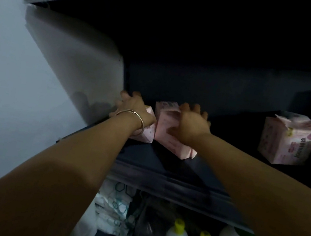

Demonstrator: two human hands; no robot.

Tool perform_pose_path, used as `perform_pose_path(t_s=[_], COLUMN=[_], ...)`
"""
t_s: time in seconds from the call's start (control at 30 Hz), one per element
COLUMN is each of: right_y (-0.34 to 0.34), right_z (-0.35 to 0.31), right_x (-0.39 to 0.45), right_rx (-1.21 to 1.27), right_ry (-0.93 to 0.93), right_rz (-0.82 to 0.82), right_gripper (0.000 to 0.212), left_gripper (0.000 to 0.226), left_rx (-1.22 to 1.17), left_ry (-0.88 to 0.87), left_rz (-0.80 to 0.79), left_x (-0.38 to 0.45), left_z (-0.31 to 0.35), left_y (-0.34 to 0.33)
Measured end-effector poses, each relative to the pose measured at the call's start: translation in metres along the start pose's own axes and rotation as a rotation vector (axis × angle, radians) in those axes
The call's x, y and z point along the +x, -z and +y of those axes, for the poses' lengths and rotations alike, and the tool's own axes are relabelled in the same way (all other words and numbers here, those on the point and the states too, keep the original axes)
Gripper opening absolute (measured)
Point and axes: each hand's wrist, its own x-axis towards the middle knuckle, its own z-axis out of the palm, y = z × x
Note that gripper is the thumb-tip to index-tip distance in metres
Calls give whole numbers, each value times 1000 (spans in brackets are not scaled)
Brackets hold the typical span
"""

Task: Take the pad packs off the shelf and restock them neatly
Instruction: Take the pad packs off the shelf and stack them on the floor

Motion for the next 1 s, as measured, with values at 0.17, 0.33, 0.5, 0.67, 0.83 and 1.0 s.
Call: perform_pose_path(t_s=[0.17, 0.33, 0.5, 0.67, 0.83, 1.0], right_y=[4, 15, 48, 59, 37, -31], right_z=[4, 1, 5, 1, -1, 5], right_x=[-2, -33, -67, -120, -182, -248], right_rx=[-88, -96, -77, -19, 22, 27], right_ry=[-172, 57, 111, 141, 183, 161], right_rz=[-147, 108, 151, 57, -133, -327], right_gripper=[84, 83, 81, 76, 76, 71], left_gripper=[95, 89, 61, 51, 46, 48], left_rx=[162, 263, 214, 165, 157, 140], left_ry=[52, 27, -27, -69, 0, 120], left_rz=[-162, -240, -238, -353, -645, -831], left_x=[-10, -29, -67, -112, -166, -222], left_z=[8, 4, -5, -24, -53, -101], left_y=[13, 34, 65, 95, 95, 41])
